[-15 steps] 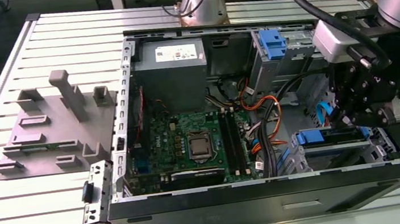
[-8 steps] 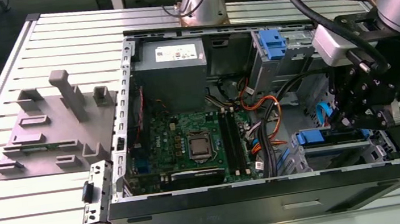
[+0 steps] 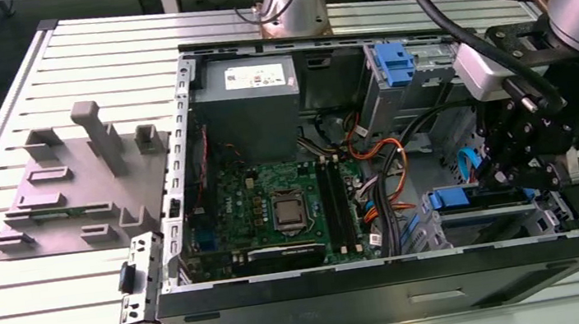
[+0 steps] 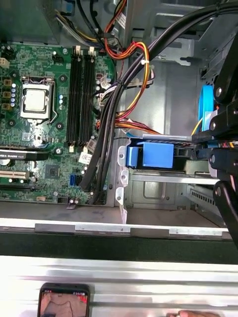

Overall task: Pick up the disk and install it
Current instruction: 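Insert the second disk wire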

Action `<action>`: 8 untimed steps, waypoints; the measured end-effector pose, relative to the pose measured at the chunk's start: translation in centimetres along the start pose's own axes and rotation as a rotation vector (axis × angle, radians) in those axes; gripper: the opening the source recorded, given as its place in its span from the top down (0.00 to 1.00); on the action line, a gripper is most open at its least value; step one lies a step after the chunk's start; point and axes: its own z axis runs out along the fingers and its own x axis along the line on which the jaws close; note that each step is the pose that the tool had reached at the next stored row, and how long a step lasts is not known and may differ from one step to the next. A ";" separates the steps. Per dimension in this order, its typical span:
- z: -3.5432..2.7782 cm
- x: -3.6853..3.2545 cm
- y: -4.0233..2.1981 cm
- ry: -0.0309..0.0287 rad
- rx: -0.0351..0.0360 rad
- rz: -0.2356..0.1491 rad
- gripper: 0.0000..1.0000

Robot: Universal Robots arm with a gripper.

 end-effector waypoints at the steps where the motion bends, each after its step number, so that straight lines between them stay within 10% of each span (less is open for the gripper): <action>1: 0.01 0.10 0.01 -0.0054 0.0005 0.000 0.84; 8: 0.11 0.65 0.02 -0.0169 0.0016 0.000 0.84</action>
